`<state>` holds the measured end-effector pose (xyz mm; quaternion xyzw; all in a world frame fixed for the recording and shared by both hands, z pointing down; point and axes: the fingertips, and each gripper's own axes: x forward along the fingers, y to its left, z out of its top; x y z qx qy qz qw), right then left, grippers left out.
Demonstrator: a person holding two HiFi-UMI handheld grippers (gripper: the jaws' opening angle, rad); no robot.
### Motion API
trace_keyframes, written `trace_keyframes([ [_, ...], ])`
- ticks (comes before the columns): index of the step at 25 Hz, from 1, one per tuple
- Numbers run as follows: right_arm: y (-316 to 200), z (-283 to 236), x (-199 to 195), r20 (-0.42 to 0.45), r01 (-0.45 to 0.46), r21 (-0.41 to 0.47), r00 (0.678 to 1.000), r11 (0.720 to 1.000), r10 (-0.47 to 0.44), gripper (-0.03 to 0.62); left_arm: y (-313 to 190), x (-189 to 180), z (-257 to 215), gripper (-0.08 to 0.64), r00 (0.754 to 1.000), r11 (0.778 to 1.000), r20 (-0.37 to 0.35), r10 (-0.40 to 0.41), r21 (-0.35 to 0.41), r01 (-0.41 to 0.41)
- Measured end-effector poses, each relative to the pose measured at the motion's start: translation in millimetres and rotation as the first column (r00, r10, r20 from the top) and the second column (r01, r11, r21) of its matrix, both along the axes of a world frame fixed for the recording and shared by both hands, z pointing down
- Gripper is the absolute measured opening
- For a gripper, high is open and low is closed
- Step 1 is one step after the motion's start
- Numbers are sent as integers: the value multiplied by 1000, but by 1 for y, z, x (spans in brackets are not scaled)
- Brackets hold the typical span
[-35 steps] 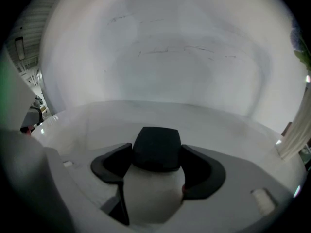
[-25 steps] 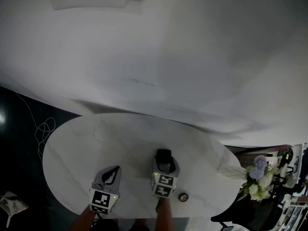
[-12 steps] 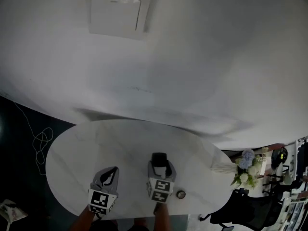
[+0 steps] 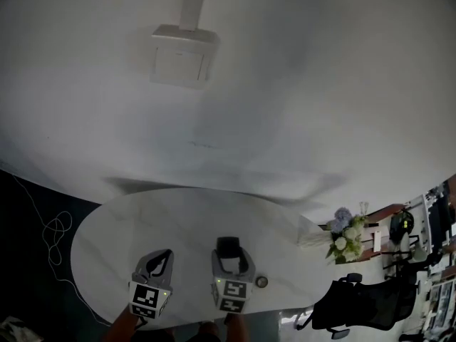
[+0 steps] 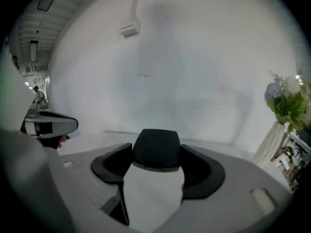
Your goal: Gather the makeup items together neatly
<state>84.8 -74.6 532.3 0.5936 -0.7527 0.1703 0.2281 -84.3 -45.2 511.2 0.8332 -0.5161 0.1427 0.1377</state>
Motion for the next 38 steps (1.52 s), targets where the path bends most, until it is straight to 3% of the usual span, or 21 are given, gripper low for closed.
trace_keyframes([
  [10, 43, -23, 5, -9, -18, 40, 1000, 999, 18, 318, 21, 8, -14, 11, 999, 998, -1, 48, 31, -48],
  [14, 57, -15, 7, 1, -11, 30, 1000, 1000, 11, 318, 36, 9, -4, 11, 999, 999, 9, 33, 9, -33],
  [38, 126, 104, -1, 44, 9, -151, 999, 988, -2, 318, 103, 12, 76, 11, 999, 994, 47, 26, -107, -20],
])
